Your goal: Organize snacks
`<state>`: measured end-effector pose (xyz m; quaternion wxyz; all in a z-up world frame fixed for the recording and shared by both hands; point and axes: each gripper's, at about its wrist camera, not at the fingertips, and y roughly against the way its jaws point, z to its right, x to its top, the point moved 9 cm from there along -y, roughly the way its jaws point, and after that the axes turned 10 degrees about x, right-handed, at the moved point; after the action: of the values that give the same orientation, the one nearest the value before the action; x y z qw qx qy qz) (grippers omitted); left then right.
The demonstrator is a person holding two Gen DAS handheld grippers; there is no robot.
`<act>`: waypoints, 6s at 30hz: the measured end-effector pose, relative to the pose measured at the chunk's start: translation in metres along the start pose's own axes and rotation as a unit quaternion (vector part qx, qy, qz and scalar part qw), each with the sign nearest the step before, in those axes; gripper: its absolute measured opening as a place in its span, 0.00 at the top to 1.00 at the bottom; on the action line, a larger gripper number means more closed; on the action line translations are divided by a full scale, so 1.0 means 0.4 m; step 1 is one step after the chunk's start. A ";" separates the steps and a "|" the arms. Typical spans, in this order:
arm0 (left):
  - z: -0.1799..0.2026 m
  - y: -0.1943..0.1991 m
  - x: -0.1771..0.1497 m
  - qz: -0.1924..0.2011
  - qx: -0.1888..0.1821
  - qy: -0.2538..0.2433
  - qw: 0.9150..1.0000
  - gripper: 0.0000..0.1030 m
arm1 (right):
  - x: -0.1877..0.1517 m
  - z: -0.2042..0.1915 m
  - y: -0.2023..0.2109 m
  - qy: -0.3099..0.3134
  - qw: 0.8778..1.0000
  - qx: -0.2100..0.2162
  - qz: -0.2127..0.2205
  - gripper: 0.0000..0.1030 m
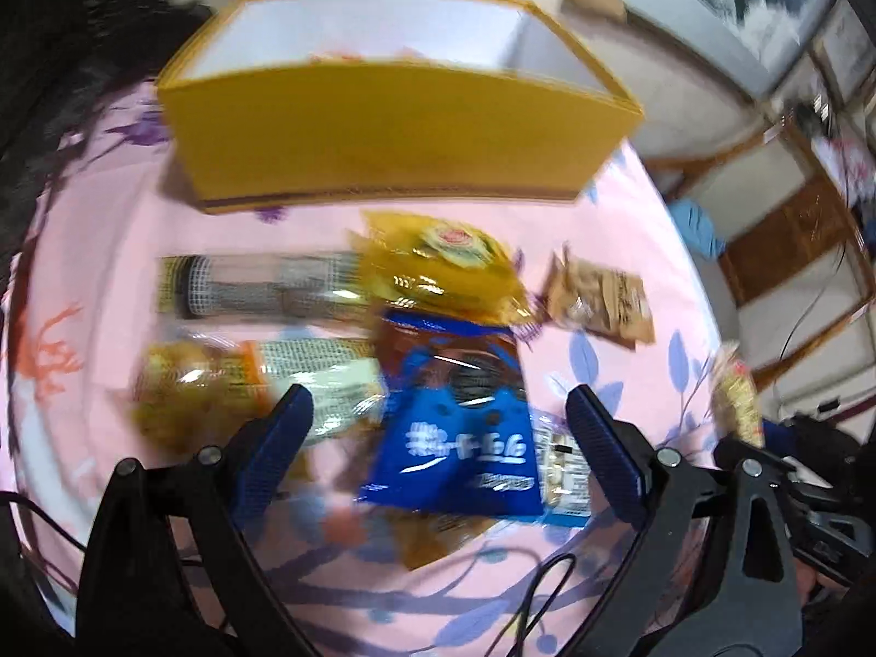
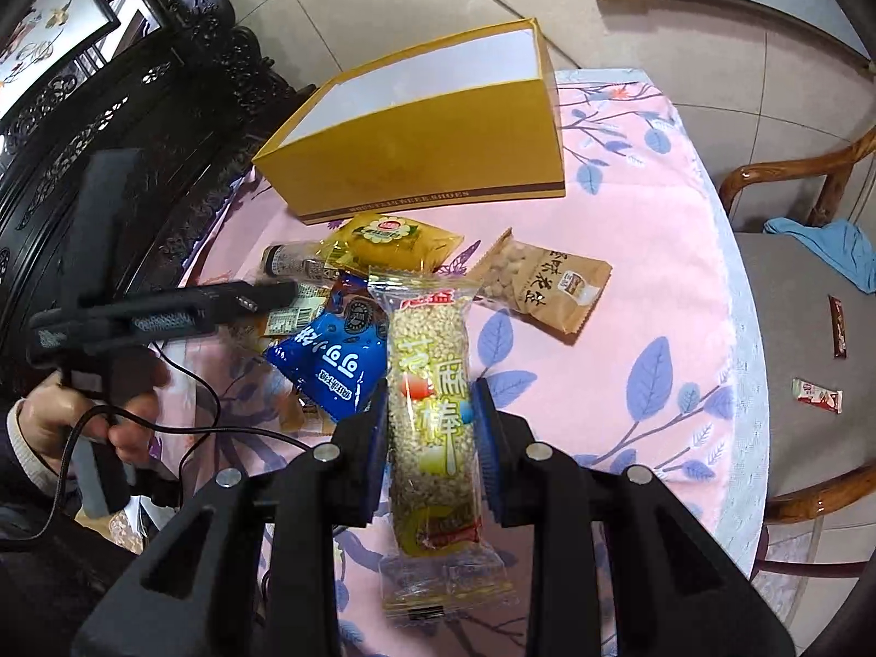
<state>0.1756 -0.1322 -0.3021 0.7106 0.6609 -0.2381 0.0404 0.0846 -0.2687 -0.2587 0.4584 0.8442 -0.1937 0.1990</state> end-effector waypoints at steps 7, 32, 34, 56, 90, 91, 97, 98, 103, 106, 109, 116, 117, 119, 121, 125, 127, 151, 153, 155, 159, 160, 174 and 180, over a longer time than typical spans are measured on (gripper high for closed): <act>0.088 -0.110 -0.062 -0.045 0.035 -0.068 0.996 0.07 | -0.005 0.032 0.011 -0.018 1.000 -0.010 -0.003 0.71; -0.063 0.077 -0.073 0.042 -0.023 0.007 0.999 0.34 | 0.046 0.008 0.002 -0.016 1.000 0.003 0.012 0.71; -0.080 0.104 -0.057 0.053 -0.021 0.012 0.998 0.34 | 0.055 -0.004 0.002 -0.012 1.000 0.006 0.013 0.71; -0.169 0.088 -0.127 -0.017 -0.020 0.028 0.999 0.47 | 0.167 -0.113 -0.029 0.029 0.999 0.039 0.015 0.71; -0.193 0.053 -0.243 -0.060 -0.009 0.074 0.995 0.47 | 0.138 -0.098 -0.009 0.021 0.999 0.032 0.023 0.71; -0.198 0.069 -0.235 -0.050 -0.014 0.077 0.996 0.47 | 0.138 -0.098 -0.011 0.020 0.999 0.032 0.022 0.71; -0.221 0.150 -0.185 -0.001 -0.033 0.098 0.995 0.47 | 0.145 -0.108 -0.010 0.027 0.999 0.034 0.023 0.71; -0.219 0.161 -0.166 0.013 -0.035 0.099 0.994 0.47 | 0.148 -0.111 -0.009 0.030 0.999 0.035 0.024 0.71; -0.224 0.241 -0.043 0.073 -0.037 0.100 0.992 0.47 | 0.185 -0.123 0.001 0.041 0.998 0.036 0.035 0.71; -0.233 0.305 0.054 0.118 -0.041 0.101 0.987 0.47 | 0.238 -0.135 0.014 0.055 0.996 0.038 0.053 0.71; -0.232 0.343 0.137 0.152 -0.043 0.098 0.983 0.47 | 0.306 -0.148 0.030 0.072 0.994 0.039 0.074 0.71; -0.221 0.429 0.366 0.231 -0.034 0.096 0.968 0.47 | 0.500 -0.183 0.058 0.108 0.985 0.032 0.132 0.71; -0.218 0.433 0.394 0.240 -0.031 0.096 0.966 0.47 | 0.527 -0.186 0.059 0.111 0.983 0.030 0.140 0.71; -0.212 0.436 0.455 0.256 -0.018 0.092 0.962 0.47 | 0.576 -0.189 0.055 0.117 0.981 0.026 0.153 0.71; -0.206 0.419 0.505 0.263 -0.009 0.089 0.961 0.47 | 0.618 -0.185 0.041 0.119 0.980 0.020 0.161 0.71; -0.192 0.359 0.574 0.265 0.021 0.073 0.961 0.47 | 0.674 -0.164 0.002 0.120 0.979 0.003 0.167 0.71; -0.193 0.317 0.598 0.256 0.037 0.071 0.963 0.44 | 0.697 -0.144 -0.027 0.118 0.978 -0.004 0.170 0.71; -0.195 0.275 0.487 0.219 0.071 0.067 0.971 0.09 | 0.550 -0.074 -0.002 0.098 0.983 -0.052 0.143 0.40; -0.209 0.272 0.433 0.213 0.070 0.072 0.972 0.09 | 0.481 -0.050 0.003 0.095 0.987 -0.054 0.122 0.40; -0.223 0.264 0.374 0.202 0.062 0.081 0.974 0.09 | 0.413 -0.023 0.004 0.085 0.990 -0.057 0.101 0.40; -0.262 0.244 0.256 0.177 0.058 0.100 0.977 0.09 | 0.261 0.041 -0.017 0.054 0.994 -0.075 0.051 0.40; -0.275 0.236 0.220 0.167 0.060 0.107 0.978 0.09 | 0.216 0.063 -0.030 0.041 0.995 -0.079 0.036 0.40; -0.403 0.209 -0.014 0.099 0.087 0.163 0.978 0.09 | 0.138 0.109 -0.262 0.286 0.946 -0.108 -0.110 0.41; -0.418 0.201 -0.036 0.088 0.096 0.162 0.978 0.09 | 0.141 0.151 -0.339 0.332 0.924 -0.076 -0.175 0.37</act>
<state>0.1805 0.0415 -0.2358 0.6669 0.6869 -0.1721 0.2320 0.2110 -0.2598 -0.3543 0.5871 0.7126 0.1057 0.3693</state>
